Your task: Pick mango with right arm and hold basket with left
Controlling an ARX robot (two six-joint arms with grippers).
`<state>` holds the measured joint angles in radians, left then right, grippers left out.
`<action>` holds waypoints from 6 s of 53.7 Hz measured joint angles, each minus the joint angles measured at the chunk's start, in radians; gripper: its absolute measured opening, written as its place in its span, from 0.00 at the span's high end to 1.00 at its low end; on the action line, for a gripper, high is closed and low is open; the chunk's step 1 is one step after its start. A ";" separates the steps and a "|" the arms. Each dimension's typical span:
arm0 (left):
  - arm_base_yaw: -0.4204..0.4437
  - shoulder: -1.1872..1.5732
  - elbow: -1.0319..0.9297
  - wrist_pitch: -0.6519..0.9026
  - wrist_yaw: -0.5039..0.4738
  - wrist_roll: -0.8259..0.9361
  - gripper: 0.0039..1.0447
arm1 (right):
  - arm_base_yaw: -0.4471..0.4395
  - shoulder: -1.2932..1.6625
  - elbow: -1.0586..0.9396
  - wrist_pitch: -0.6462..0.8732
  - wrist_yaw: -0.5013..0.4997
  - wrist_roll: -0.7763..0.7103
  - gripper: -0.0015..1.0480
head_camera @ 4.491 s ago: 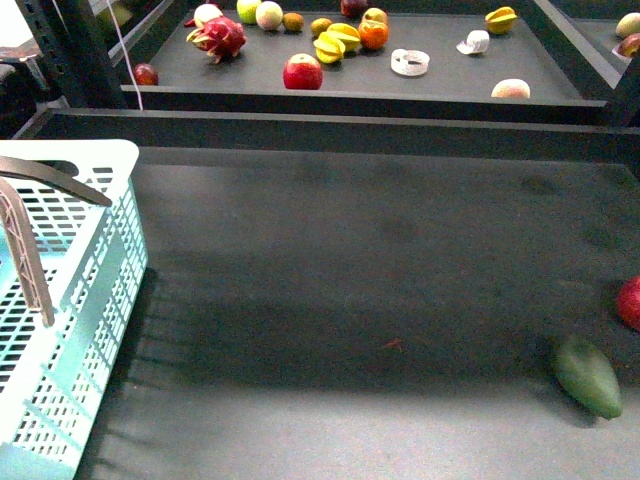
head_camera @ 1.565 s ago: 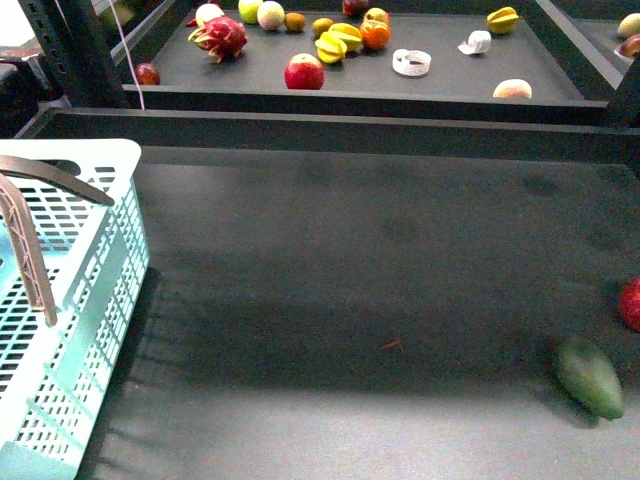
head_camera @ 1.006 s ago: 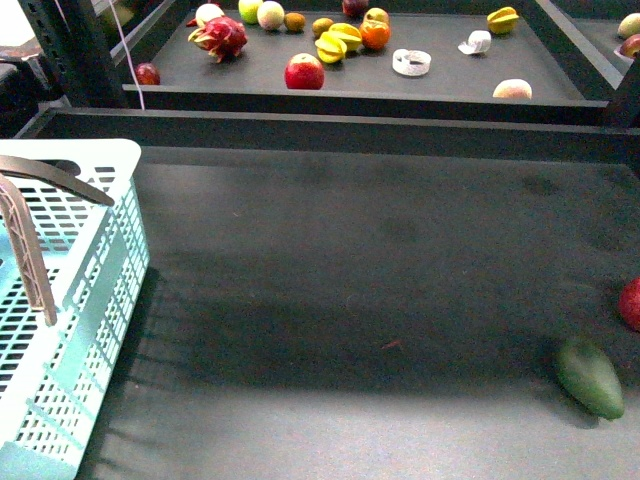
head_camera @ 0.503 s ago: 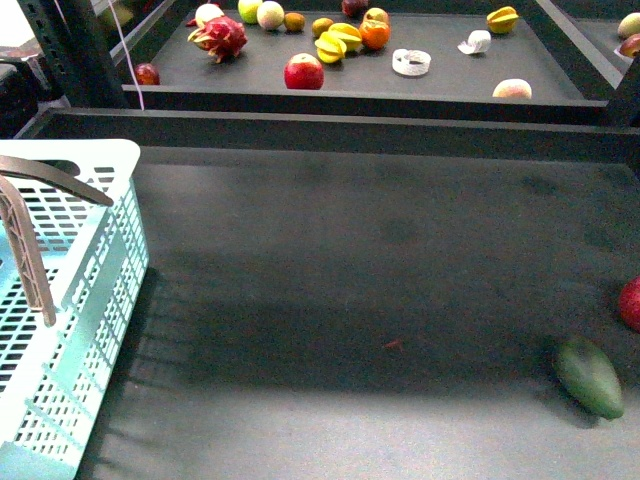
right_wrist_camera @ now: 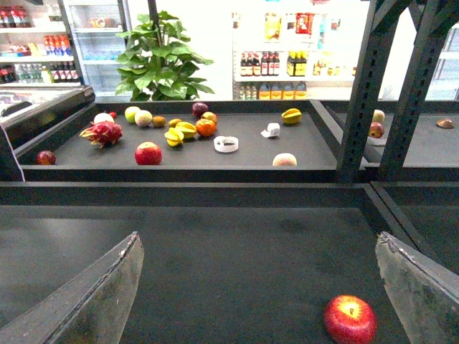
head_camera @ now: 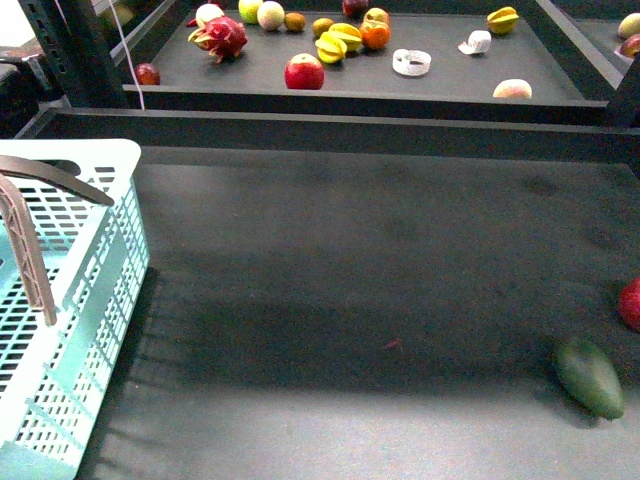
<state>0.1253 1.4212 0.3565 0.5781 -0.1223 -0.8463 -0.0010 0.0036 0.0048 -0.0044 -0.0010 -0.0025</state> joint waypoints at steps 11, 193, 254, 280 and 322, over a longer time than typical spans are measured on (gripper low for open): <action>0.012 -0.001 0.012 -0.010 0.005 0.018 0.05 | 0.000 0.000 0.000 0.000 -0.001 0.000 0.08; -0.476 0.114 0.244 0.130 0.361 0.378 0.90 | 0.000 0.000 0.000 0.000 0.000 0.000 0.08; -0.474 0.131 0.246 0.155 0.331 0.374 0.90 | 0.000 0.000 0.000 0.000 0.000 0.000 0.08; -0.474 0.131 0.246 0.155 0.332 0.374 0.90 | 0.000 0.000 0.000 0.000 0.000 0.000 0.08; -0.474 0.132 0.247 0.156 0.332 0.374 0.90 | -0.308 1.133 0.192 0.613 -0.137 0.082 0.08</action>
<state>-0.3489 1.5528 0.6037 0.7338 0.2092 -0.4721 -0.3088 1.1370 0.1963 0.6090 -0.1383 0.0799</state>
